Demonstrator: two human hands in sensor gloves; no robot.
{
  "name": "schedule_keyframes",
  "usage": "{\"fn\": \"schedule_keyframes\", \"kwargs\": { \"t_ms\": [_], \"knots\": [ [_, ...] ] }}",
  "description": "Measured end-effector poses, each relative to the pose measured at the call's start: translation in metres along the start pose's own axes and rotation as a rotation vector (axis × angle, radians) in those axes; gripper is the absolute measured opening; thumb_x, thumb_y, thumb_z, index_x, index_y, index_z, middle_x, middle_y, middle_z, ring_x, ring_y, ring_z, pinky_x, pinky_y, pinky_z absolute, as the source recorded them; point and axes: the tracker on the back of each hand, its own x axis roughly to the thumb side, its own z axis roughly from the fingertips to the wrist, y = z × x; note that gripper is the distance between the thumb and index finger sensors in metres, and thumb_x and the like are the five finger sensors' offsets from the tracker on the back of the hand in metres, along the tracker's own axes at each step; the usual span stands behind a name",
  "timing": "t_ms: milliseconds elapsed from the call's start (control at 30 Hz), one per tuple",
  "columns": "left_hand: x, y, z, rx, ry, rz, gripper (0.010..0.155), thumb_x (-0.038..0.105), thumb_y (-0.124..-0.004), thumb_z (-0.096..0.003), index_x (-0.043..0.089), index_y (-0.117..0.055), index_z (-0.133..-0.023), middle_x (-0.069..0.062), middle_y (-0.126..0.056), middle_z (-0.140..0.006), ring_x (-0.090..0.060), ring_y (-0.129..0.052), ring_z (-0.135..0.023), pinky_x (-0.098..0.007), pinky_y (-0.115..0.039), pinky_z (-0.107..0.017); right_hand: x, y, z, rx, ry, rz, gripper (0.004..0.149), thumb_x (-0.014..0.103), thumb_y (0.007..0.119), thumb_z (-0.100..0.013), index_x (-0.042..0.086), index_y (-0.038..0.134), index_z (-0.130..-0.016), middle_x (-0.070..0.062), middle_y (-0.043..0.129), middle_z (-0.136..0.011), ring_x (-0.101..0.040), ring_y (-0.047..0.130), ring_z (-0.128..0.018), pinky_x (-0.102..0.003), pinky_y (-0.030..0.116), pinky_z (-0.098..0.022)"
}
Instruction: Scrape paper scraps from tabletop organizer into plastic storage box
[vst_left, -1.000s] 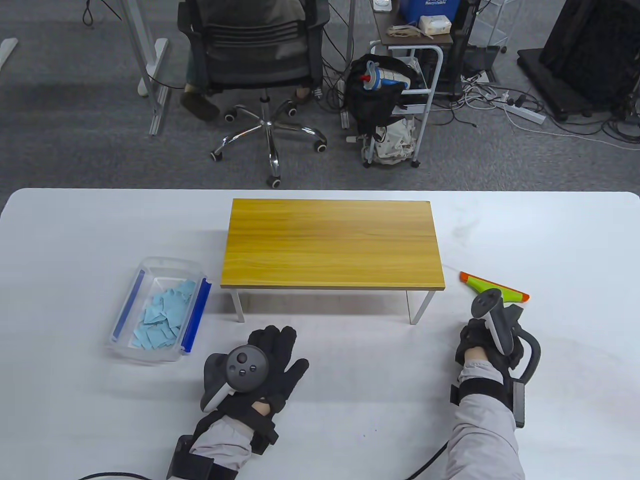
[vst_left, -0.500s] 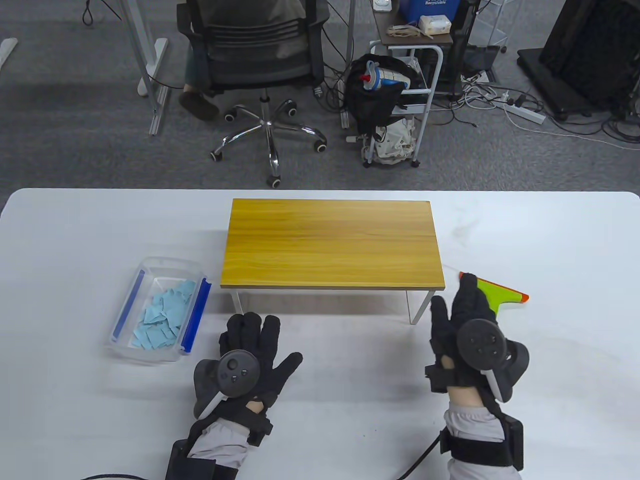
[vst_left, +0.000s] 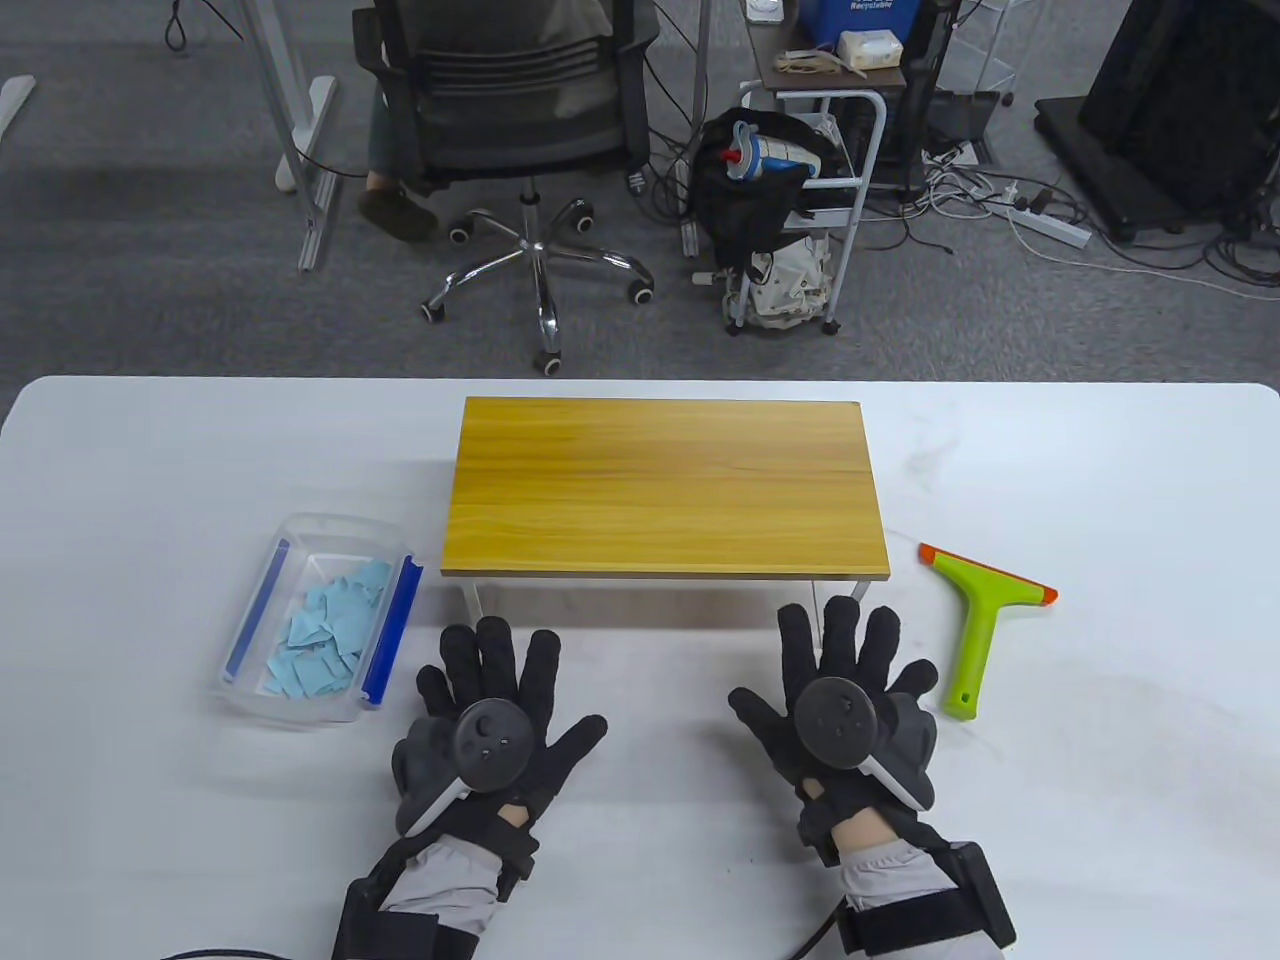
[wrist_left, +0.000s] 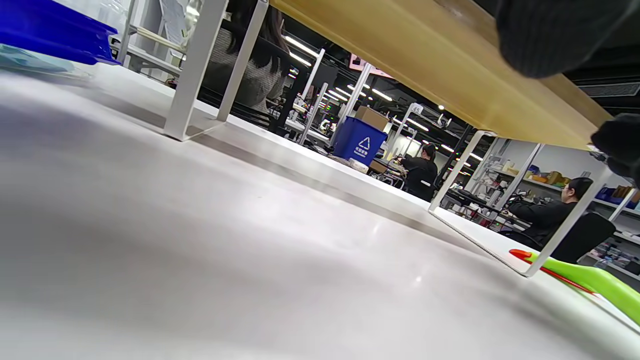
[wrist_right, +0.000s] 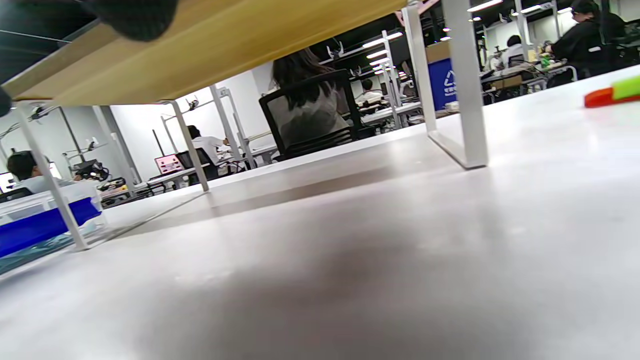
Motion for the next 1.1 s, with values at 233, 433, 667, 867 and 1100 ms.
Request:
{"fn": "schedule_keyframes", "kwargs": {
  "t_ms": [233, 433, 667, 867, 1100],
  "knots": [
    [-0.005, 0.005, 0.001, 0.004, 0.023, 0.038, 0.088, 0.075, -0.068, -0.0503, 0.039, -0.013, -0.109, -0.006, 0.013, -0.112, -0.038, 0.021, -0.098, -0.072, -0.001, -0.065, -0.006, 0.003, -0.002, 0.026, 0.044, -0.022, 0.084, 0.06, 0.069, -0.051, 0.019, 0.021, -0.107, -0.031, 0.007, -0.109, -0.069, -0.004, -0.088, -0.088, 0.003, -0.04],
    [-0.008, 0.008, 0.0, 0.002, 0.028, 0.069, 0.088, 0.076, -0.067, -0.0501, 0.039, -0.014, -0.11, -0.006, 0.012, -0.112, -0.039, 0.021, -0.099, -0.073, -0.001, -0.065, -0.005, 0.002, -0.003, 0.021, 0.034, -0.042, 0.083, 0.059, 0.069, -0.051, 0.017, 0.024, -0.107, -0.032, 0.013, -0.109, -0.07, -0.001, -0.088, -0.088, 0.005, -0.04],
    [-0.009, 0.008, 0.0, -0.002, 0.031, 0.078, 0.088, 0.076, -0.067, -0.0503, 0.039, -0.015, -0.11, -0.007, 0.011, -0.113, -0.039, 0.019, -0.1, -0.073, -0.001, -0.065, -0.005, 0.004, -0.004, 0.017, 0.031, -0.069, 0.082, 0.058, 0.069, -0.051, 0.015, 0.026, -0.107, -0.033, 0.016, -0.109, -0.071, 0.002, -0.089, -0.089, 0.006, -0.04],
    [-0.01, 0.008, 0.0, -0.003, 0.03, 0.082, 0.088, 0.075, -0.067, -0.0504, 0.038, -0.015, -0.11, -0.007, 0.01, -0.113, -0.039, 0.019, -0.1, -0.073, -0.001, -0.065, -0.005, 0.004, -0.003, 0.027, 0.038, -0.084, 0.082, 0.057, 0.069, -0.051, 0.014, 0.027, -0.107, -0.033, 0.017, -0.109, -0.071, 0.002, -0.089, -0.089, 0.007, -0.04],
    [-0.011, 0.009, 0.0, -0.008, 0.039, 0.09, 0.087, 0.075, -0.067, -0.0504, 0.037, -0.017, -0.111, -0.008, 0.009, -0.114, -0.04, 0.017, -0.1, -0.073, -0.002, -0.065, -0.006, 0.005, -0.003, 0.04, 0.053, -0.085, 0.079, 0.054, 0.069, -0.052, 0.014, 0.028, -0.107, -0.033, 0.019, -0.109, -0.071, 0.004, -0.089, -0.089, 0.007, -0.041]
  ]
}}
